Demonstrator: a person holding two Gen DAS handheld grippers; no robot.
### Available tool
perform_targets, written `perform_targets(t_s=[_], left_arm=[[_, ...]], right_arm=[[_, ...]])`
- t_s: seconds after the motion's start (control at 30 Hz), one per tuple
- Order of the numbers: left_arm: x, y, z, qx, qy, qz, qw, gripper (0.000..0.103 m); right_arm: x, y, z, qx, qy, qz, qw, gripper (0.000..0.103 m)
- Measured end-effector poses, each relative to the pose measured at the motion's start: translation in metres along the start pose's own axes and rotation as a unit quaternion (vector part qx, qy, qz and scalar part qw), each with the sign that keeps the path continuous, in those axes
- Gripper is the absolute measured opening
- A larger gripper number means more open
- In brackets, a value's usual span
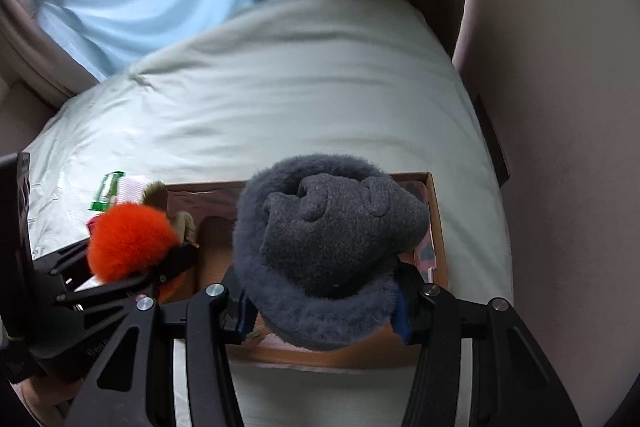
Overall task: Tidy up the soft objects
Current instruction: 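Carry the pompom and grey sock with both tools over the pink box, then open both tools to drop the pompom and sock into the box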
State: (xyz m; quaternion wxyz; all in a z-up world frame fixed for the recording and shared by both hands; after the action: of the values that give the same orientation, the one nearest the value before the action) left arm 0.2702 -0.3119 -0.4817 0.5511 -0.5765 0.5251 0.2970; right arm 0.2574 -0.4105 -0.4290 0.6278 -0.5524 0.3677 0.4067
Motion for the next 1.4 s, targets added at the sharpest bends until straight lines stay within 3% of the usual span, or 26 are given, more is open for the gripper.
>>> perform_targets(t_s=[0.23, 0.43, 0.47, 0.53, 0.57, 0.6, 1.1, 1.4], left_arm=[[0.052, -0.001, 0.014, -0.004, -0.025, 0.066, 0.9975, 0.039], [0.061, 0.01, 0.017, -0.005, -0.039, 0.092, 0.995, 0.04], [0.061, 0.01, 0.014, -0.005, -0.039, 0.093, 0.9949, 0.047], [0.056, 0.011, 0.013, 0.005, -0.051, 0.095, 0.9941, 0.085], [0.052, 0.011, 0.014, 0.011, -0.067, 0.09, 0.9936, 0.102], [0.05, 0.009, 0.016, 0.015, -0.074, 0.084, 0.9935, 0.103], [0.006, -0.004, 0.006, 0.025, -0.061, 0.072, 0.9952, 0.103], [-0.051, -0.012, -0.001, 0.025, -0.046, 0.036, 0.998, 0.103]], right_arm=[[0.061, 0.01, -0.017, 0.023, -0.011, 0.068, 0.997, 0.048], [0.078, 0.021, -0.021, 0.045, -0.023, 0.106, 0.993, 0.05], [0.079, 0.02, -0.021, 0.045, -0.023, 0.111, 0.993, 0.052], [0.083, 0.018, -0.021, 0.039, -0.021, 0.112, 0.993, 0.063], [0.082, 0.016, -0.021, 0.04, -0.019, 0.106, 0.993, 0.083], [0.081, 0.014, -0.021, 0.044, -0.025, 0.099, 0.994, 0.103], [0.057, 0.011, -0.027, 0.067, -0.02, 0.073, 0.995, 0.103], [0.001, 0.001, -0.016, 0.057, -0.018, 0.032, 0.998, 0.103]])
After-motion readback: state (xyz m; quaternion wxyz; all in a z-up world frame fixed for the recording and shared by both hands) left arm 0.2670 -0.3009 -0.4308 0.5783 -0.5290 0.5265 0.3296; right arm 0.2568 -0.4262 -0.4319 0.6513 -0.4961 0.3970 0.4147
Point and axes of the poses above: each gripper's, at about its wrist camera, not at the fingertips, and x roughly the way its jaws point, z to its left, y to its underside, the point moved 10 cm from there along x, roughly the way its jaws point, and after that the axes turned 2 degrees about y, right-handed, at the moved point
